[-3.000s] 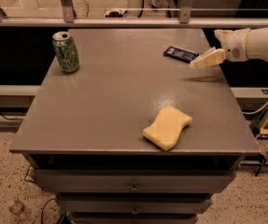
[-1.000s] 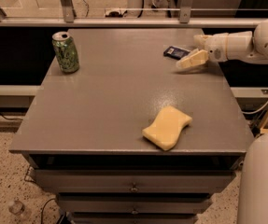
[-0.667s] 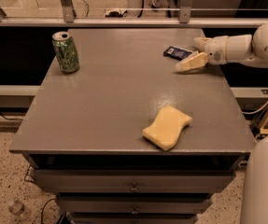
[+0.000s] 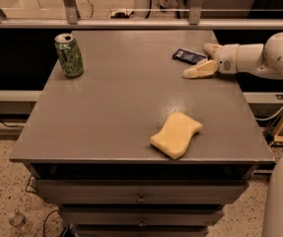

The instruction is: Pick rxbar blueberry

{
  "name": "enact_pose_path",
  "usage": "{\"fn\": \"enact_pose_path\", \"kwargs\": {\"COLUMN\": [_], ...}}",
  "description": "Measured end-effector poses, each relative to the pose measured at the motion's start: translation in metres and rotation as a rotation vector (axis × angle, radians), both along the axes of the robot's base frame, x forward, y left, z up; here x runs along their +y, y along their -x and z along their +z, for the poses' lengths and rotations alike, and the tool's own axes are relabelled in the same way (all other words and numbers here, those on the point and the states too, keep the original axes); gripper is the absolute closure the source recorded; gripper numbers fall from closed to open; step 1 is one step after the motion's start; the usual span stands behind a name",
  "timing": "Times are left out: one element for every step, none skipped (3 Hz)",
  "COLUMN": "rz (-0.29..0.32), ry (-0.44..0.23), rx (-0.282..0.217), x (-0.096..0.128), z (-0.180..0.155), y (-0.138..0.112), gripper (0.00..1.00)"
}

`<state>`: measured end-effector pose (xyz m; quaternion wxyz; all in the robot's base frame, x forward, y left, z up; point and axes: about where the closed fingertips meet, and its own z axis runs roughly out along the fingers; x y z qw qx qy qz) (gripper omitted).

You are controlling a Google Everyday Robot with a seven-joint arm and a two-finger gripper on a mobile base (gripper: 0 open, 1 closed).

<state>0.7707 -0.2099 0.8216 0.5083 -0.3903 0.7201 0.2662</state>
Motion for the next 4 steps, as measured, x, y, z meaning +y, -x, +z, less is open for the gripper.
{"fn": "enact_pose_path", "kwargs": {"rz": [0.001,0.001,0.001,0.002], "ry": [0.000,0.000,0.000,0.000], "rx": [0.002,0.002,0.002,0.002], "x": [0.001,0.001,0.001,0.001], "z": [0.000,0.004,0.008,0.010], "y": [0.000,0.000,0.000,0.000], "gripper": [0.41,0.64,0.88,1.00]}}
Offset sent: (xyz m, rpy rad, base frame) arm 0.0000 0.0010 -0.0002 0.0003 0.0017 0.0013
